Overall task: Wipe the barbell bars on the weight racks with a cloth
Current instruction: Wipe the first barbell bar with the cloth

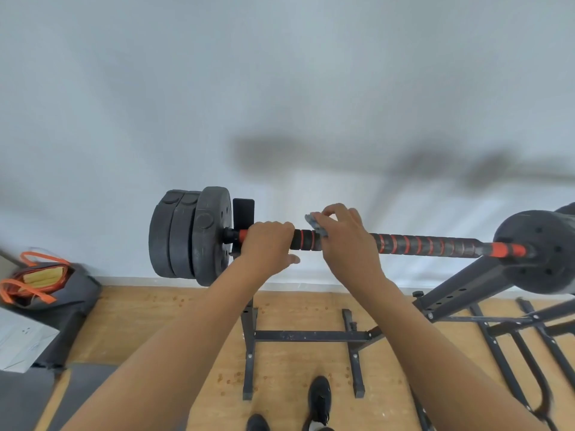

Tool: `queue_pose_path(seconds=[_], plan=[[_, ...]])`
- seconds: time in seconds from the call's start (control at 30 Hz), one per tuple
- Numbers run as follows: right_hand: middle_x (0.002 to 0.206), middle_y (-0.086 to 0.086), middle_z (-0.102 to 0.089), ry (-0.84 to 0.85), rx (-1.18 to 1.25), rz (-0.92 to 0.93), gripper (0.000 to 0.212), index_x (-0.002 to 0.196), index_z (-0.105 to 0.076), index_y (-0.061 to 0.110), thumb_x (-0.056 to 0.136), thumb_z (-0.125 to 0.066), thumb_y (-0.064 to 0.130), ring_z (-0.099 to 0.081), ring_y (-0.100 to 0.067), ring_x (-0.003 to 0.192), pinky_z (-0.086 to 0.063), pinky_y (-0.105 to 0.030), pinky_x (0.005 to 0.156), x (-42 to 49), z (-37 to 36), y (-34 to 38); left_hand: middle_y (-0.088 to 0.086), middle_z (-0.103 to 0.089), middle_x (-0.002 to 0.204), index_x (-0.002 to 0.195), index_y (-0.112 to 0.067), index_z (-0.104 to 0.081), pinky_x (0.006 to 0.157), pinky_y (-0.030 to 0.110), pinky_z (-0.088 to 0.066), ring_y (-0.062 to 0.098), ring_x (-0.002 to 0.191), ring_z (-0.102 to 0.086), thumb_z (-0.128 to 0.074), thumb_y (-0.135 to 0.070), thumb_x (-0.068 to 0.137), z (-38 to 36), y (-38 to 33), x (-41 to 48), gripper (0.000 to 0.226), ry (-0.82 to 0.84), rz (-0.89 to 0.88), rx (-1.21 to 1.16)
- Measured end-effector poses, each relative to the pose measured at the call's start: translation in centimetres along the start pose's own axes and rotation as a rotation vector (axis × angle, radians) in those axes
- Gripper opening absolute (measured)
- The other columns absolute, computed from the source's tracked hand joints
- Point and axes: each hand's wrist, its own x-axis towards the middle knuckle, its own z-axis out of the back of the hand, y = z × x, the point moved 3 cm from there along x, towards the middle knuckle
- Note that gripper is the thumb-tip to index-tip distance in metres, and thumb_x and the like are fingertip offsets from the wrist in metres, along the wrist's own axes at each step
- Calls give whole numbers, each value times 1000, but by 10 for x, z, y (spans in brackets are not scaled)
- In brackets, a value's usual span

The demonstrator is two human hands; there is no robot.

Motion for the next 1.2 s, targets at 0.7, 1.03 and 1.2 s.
queue_pose_path(seconds=[0.7,1.03,1.2], plan=[[106,4,-56,-15,129,-58,35,120,-69,23,90,-63,6,-56,-17,87,-53,-37,54,-20,8,6,2,-59,94,108,-14,-61,80,34,-46,25,86,-60,-68,-21,91,32,-5,4,21,207,-1,-65],[98,12,-54,-62,307,-133,35,121,-71,27,94,-60,8,-57,-9,84,-52,-29,69,-14,34,-20,-7,-76,119,132,-31,-67,101,34,-52,18,116,-70,-67,-35,102,123,-27,-143,30,336,-481,-1061],[93,10,-59,107,265,-128,35,117,-72,26,93,-54,9,-55,-9,85,-45,-21,72,-6,17,-25,-24,-65,124,129,-26,-66,107,16,-45,-10,119,-55,-60,-2,99,44,-27,-96,39,-287,56,-931]])
